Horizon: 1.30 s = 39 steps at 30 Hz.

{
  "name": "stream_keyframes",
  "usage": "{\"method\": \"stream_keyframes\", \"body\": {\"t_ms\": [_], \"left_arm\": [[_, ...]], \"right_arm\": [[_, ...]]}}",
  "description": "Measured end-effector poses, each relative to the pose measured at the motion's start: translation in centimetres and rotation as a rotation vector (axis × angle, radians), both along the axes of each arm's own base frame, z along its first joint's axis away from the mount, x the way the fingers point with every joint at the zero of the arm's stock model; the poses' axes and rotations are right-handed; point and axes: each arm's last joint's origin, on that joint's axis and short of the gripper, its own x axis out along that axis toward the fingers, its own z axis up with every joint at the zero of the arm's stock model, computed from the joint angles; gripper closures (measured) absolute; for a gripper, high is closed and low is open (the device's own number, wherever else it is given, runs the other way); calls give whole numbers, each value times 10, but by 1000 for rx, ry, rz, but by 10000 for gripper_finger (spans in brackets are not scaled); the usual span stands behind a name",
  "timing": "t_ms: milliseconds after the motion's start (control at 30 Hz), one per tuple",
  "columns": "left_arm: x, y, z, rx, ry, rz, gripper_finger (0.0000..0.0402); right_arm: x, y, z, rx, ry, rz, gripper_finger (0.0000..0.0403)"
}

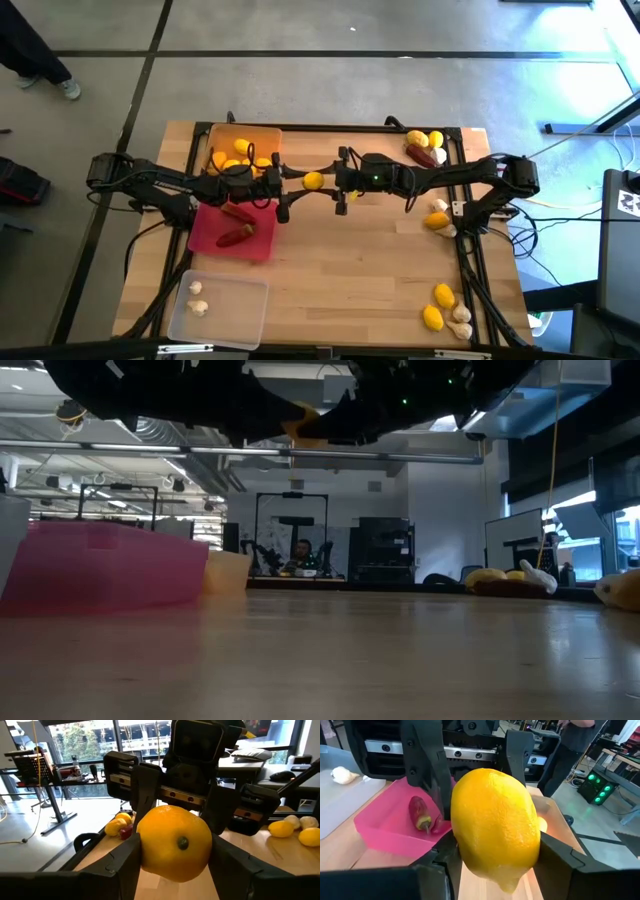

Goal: Sort produce into baskets
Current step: Put the lemon into the yellow bin

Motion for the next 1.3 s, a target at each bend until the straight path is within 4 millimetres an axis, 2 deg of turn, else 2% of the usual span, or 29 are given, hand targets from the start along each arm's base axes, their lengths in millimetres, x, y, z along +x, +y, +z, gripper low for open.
{"method": "stream_keyframes", "body": {"t_ms": [100, 267, 467, 633, 733, 867, 1133, 1300], "left_arm": [[0, 0, 0, -3, -5, 1, 210], [-1, 0, 3, -27, -9, 4, 211], [-21, 1, 16, -56, 31, 103, 211], [-49, 3, 29, -58, 81, 257, 208], [-68, 6, 34, -58, 112, 393, 208], [-88, 14, 31, -100, 176, 570, 207], [-104, 42, 9, -257, 299, 821, 206], [-103, 57, -5, -341, 373, 864, 206]], "right_arm": [[0, 0, 0, -2, -4, -10, 204], [-1, 0, 1, 12, 5, -28, 142], [-22, -2, 15, -10, 99, -160, 92], [-40, -3, 21, 13, 194, -280, 85], [-43, -4, 16, 20, 249, -332, 84], [-43, -5, 8, 56, 298, -368, 84], [-44, -10, -2, 108, 360, -410, 84], [-47, -15, -4, 140, 378, -439, 84]]}}
